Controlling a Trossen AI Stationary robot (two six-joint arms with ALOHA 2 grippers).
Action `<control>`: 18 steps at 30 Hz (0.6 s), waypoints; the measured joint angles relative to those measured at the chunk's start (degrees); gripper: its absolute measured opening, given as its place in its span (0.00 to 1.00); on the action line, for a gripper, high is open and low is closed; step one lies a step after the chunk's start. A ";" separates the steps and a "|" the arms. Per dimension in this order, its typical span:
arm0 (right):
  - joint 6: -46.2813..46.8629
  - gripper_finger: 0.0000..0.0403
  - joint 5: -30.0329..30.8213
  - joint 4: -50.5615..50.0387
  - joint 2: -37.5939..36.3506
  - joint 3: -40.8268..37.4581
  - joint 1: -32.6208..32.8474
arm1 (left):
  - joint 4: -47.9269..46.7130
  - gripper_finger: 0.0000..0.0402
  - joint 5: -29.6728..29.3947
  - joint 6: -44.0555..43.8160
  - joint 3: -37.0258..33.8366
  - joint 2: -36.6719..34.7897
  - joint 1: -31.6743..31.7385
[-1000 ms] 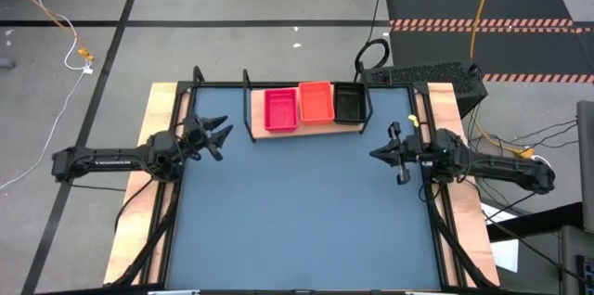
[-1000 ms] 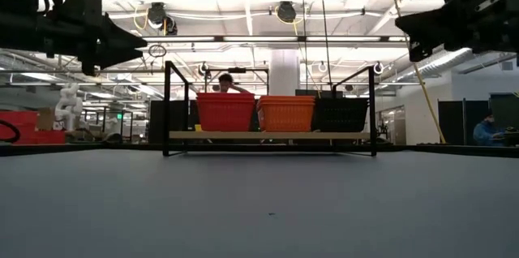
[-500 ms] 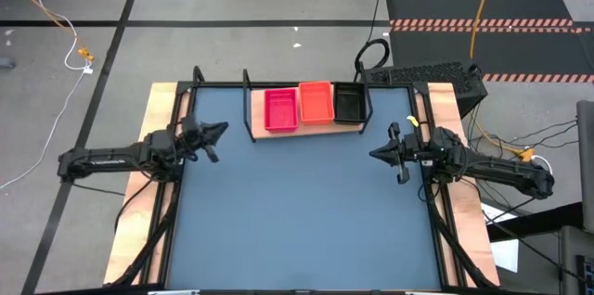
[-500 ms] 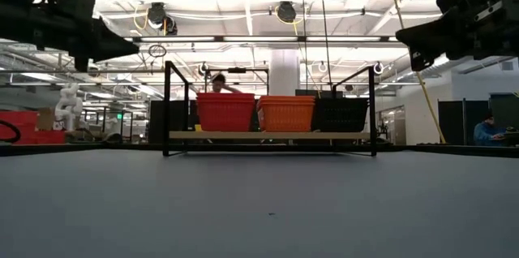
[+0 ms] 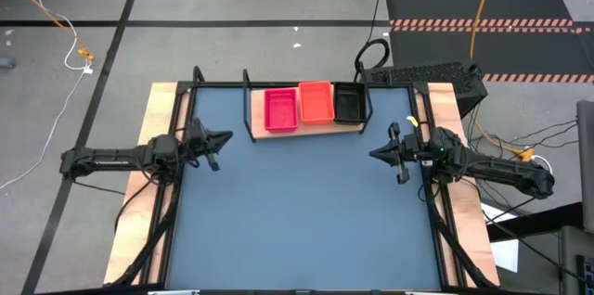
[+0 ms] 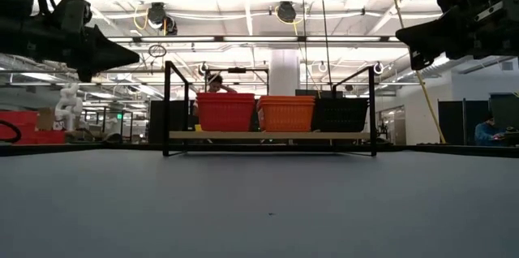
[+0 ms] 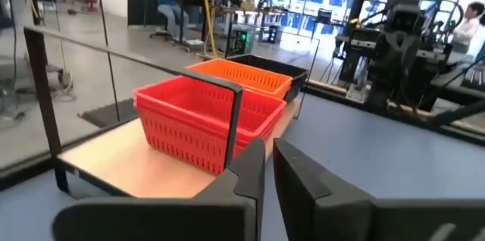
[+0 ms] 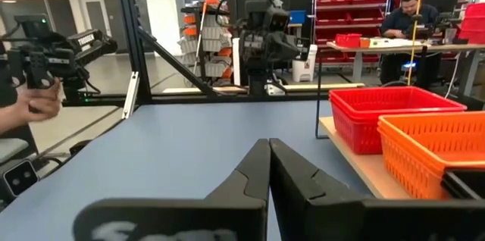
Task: Stack baskets on shelf by color
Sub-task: Return to Home Position
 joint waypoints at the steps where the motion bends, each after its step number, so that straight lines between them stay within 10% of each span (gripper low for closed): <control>1: -0.12 0.00 -0.04 -0.31 0.00 -0.01 0.00 | -0.34 0.08 0.04 -0.92 0.00 -0.01 0.00; 18: 0.12 0.00 -0.04 -0.36 0.00 -0.04 0.00 | -0.72 0.12 0.08 -1.26 0.00 -0.03 0.00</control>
